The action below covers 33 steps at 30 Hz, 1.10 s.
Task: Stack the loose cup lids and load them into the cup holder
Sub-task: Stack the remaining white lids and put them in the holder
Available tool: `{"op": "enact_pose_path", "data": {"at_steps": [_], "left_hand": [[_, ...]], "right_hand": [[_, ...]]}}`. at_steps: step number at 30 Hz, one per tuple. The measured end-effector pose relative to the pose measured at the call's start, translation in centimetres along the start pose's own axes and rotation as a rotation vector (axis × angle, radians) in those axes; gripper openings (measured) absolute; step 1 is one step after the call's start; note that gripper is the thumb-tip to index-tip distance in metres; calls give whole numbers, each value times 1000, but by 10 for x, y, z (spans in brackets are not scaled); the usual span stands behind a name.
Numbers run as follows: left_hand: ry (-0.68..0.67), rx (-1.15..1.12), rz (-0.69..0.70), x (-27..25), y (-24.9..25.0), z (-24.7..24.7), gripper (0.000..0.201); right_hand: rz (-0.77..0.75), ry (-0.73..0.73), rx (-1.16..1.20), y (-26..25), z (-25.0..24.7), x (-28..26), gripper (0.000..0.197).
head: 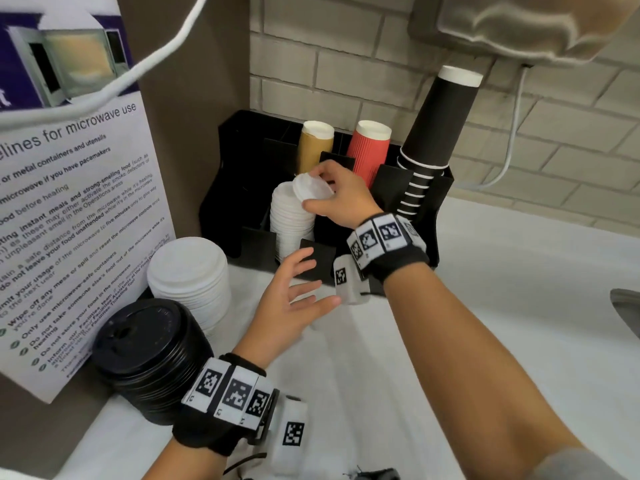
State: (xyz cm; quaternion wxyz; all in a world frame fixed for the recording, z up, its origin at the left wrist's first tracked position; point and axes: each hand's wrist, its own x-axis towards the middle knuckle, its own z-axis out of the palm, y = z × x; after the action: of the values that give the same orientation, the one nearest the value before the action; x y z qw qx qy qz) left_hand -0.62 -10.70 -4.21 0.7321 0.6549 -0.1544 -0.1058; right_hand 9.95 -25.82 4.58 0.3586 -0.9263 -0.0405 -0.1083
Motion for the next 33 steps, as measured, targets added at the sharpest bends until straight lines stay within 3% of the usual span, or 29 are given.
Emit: {"op": "enact_pose_path", "data": {"at_steps": [10, 16, 25, 28, 33], "left_hand": [[4, 33, -15, 1, -4, -4, 56], [1, 53, -15, 2, -5, -3, 47], [-19, 79, -17, 1, -2, 1, 40], [-84, 183, 37, -1, 14, 1, 31], [-307, 408, 197, -6, 69, -10, 11]], "right_hand": [[-152, -136, -231, -10, 17, 36, 43], [-168, -192, -475, -10, 22, 28, 63], [-211, -271, -680, -17, 31, 21, 65], [-212, -221, -561, -18, 24, 12, 65], [-238, -15, -85, -20, 9, -21, 44]]}}
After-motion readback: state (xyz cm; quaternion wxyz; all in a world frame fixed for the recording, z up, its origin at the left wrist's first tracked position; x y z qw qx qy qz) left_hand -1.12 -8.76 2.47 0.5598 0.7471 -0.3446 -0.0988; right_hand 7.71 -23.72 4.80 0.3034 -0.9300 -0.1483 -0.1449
